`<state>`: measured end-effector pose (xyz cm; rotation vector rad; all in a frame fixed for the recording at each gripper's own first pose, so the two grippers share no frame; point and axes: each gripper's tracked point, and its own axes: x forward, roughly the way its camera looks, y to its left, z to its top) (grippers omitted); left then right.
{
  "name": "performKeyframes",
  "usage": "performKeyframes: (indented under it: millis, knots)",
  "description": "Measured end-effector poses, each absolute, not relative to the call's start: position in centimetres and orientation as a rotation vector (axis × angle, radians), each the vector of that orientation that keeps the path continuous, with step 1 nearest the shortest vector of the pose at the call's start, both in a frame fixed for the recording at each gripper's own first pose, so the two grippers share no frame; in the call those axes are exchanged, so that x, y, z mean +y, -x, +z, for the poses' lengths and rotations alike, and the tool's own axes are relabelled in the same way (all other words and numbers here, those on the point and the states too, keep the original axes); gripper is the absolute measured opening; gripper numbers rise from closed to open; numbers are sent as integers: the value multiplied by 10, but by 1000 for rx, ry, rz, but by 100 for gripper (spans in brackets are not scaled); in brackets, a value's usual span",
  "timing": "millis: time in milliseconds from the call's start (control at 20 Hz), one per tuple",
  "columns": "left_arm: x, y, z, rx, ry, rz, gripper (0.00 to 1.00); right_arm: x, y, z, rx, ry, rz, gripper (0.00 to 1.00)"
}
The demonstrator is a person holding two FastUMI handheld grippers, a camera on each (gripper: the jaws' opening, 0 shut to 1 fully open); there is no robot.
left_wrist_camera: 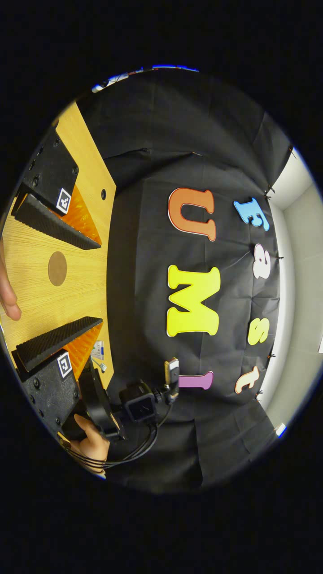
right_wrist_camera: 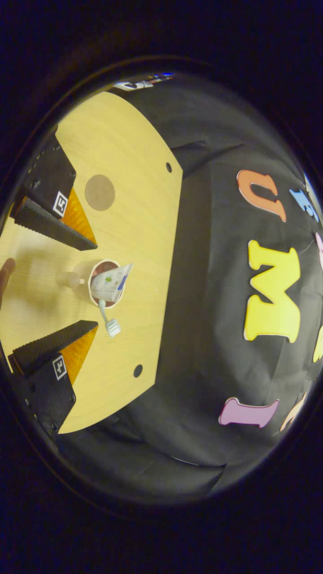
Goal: Put the toothbrush and toothpaste on the desktop into the cup, then pick up the cup and place it on the coaster on the desktop.
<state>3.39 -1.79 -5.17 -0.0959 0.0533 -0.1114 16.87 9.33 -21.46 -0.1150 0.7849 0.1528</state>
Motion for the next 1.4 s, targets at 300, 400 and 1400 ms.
performKeyframes:
  millis: [300, 400, 1400]
  knots:
    - [-7, -36, -51, 59, 124, -106, 95, 93, -178, -264, 1041, 163, 113, 94]
    - [-14, -36, -52, 61, 130, -128, 95, 95, -177, -269, 1077, 170, 121, 93]
    - [-29, -34, -60, 97, 87, -178, 95, 111, -170, -286, 1115, 60, 173, 15]
